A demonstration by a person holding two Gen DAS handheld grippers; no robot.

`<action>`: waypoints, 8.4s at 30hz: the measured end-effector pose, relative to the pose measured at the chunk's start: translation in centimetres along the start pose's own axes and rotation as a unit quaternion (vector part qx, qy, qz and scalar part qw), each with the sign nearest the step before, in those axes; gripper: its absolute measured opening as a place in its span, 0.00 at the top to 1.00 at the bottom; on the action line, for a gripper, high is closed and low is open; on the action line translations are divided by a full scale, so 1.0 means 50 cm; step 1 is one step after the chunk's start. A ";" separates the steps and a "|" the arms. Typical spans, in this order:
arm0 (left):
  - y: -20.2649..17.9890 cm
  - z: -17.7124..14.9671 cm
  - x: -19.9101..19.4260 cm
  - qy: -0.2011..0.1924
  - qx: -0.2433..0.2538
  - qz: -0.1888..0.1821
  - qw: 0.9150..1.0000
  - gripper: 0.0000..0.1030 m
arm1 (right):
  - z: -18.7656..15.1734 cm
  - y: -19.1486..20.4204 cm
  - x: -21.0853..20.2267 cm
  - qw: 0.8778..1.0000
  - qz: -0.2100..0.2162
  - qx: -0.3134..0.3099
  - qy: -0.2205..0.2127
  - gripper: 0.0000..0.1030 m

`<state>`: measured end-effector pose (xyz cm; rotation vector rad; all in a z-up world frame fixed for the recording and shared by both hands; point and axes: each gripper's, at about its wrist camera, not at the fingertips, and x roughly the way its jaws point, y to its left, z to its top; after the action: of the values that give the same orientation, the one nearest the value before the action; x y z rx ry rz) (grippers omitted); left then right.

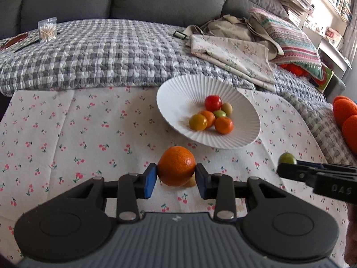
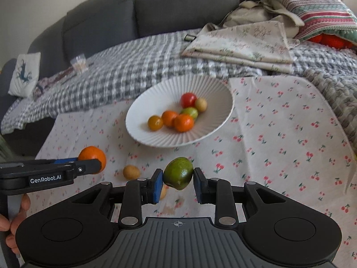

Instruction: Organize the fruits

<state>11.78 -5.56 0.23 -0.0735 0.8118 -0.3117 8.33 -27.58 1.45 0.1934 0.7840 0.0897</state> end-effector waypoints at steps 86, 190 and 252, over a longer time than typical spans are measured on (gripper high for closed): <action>-0.002 0.022 0.045 0.005 -0.003 -0.021 1.000 0.33 | 0.048 -0.015 -0.007 0.998 0.032 -0.021 -0.042 0.47; -0.014 0.101 0.141 -0.055 0.049 -0.015 0.997 0.76 | 0.066 -0.043 0.098 0.998 0.013 -0.044 -0.052 0.77; -0.024 0.030 -0.065 -0.034 -0.023 0.037 0.998 0.37 | 0.020 -0.014 -0.060 0.998 0.051 0.015 -0.041 0.40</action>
<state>10.46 -5.78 3.75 -0.0965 0.7527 -0.2188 6.96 -28.84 4.07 0.2635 0.6930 0.1651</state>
